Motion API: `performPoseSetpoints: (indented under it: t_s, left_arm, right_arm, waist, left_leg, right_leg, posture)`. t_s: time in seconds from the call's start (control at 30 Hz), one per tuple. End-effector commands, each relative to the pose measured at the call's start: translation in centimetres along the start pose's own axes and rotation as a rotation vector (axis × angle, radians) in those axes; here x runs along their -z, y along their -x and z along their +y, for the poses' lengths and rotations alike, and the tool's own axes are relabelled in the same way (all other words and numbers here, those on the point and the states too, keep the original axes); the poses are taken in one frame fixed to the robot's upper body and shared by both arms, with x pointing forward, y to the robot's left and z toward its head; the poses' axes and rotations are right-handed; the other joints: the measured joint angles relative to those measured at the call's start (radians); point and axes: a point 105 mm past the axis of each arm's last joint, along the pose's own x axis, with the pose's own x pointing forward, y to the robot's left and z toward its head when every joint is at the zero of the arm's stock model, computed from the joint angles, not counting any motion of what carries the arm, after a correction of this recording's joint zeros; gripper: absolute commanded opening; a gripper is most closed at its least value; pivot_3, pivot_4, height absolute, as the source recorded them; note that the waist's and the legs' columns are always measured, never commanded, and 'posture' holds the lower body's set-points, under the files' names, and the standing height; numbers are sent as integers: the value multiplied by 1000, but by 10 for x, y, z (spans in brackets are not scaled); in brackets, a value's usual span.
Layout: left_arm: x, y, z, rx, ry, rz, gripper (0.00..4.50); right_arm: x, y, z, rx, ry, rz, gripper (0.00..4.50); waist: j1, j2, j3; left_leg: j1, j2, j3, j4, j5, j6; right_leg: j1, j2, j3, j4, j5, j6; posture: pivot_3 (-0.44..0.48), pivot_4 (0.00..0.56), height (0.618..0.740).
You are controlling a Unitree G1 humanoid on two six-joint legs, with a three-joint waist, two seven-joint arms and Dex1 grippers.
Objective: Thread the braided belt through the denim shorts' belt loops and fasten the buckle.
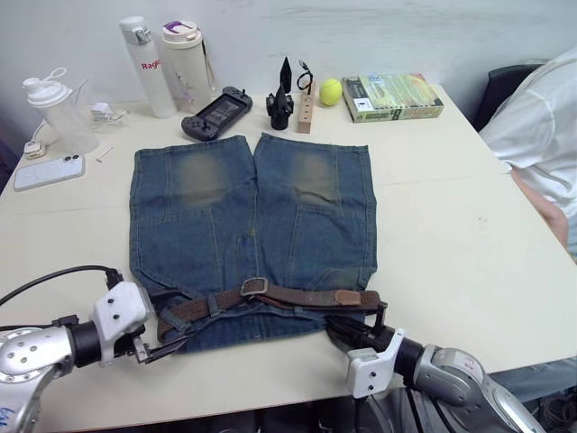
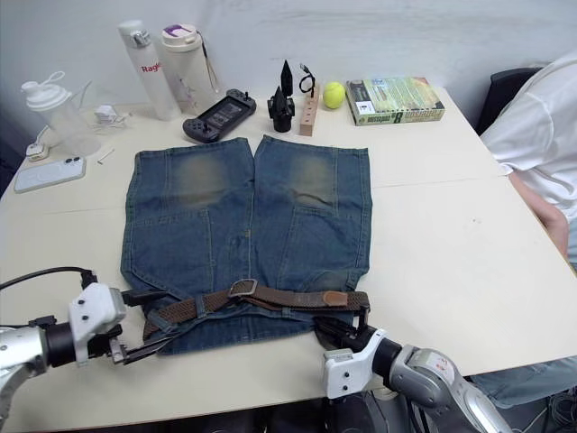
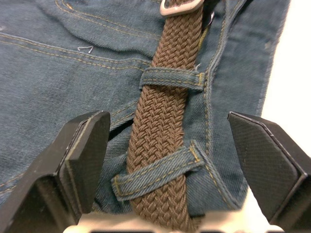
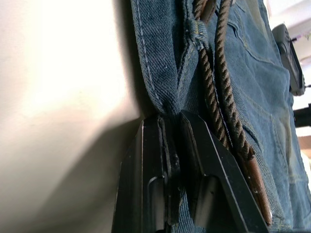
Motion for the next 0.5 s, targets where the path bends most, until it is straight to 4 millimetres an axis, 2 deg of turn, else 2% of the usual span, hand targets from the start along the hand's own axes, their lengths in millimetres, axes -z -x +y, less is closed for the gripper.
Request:
performPoseSetpoints:
  t_s: [0.03, 0.13, 0.23, 0.3, 0.37, 0.5]
  left_arm:
    - [-16, -4, 4, -99, -42, -85, 4236]
    - [-24, 5, -6, -72, 32, -163, 4236]
    - [-20, 21, -20, 10, 185, -184, 4236]
    - [-13, 30, -13, -16, 281, -176, 4236]
    - [3, 33, 7, -123, 254, -106, 4236]
    - [11, 31, 14, -163, 196, -51, 4236]
  right_arm:
    - [-2, -4, 8, -36, -27, -18, 0]
    - [-1, -3, 12, -52, -24, -14, 0]
    - [0, -6, 13, -60, -32, -14, 0]
    - [2, -9, 14, -73, -43, -9, 0]
    - [2, -11, 14, -77, -43, -9, 0]
    - [1, -14, 15, -88, -39, -13, 0]
  waist:
    - [0, 0, 0]
    - [-5, -1, -1]
    - [-12, -2, -1]
    - [-14, -2, -1]
    - [-14, -2, -2]
    - [-10, -7, -6]
  left_leg:
    - [0, 0, 0, 0, 0, 0]
    - [0, 2, 0, 0, -1, 0]
    - [0, 3, 1, 0, -1, -1]
    - [1, 4, 1, 0, -1, -1]
    - [1, 4, 0, 0, -1, -2]
    - [2, 4, -2, 0, -2, -1]
  right_leg:
    - [0, 0, 0, 0, 0, 0]
    - [0, 0, 0, 0, 0, -1]
    - [0, 1, 0, 0, -1, -1]
    - [0, 2, 0, 0, -1, -2]
    - [0, 2, -1, 0, -1, -3]
    - [0, 3, -3, 3, -2, -6]
  posture:
    - [0, 150, 720]
    - [0, 150, 720]
    - [0, 150, 720]
    - [0, 150, 720]
    - [0, 150, 720]
    - [0, 150, 720]
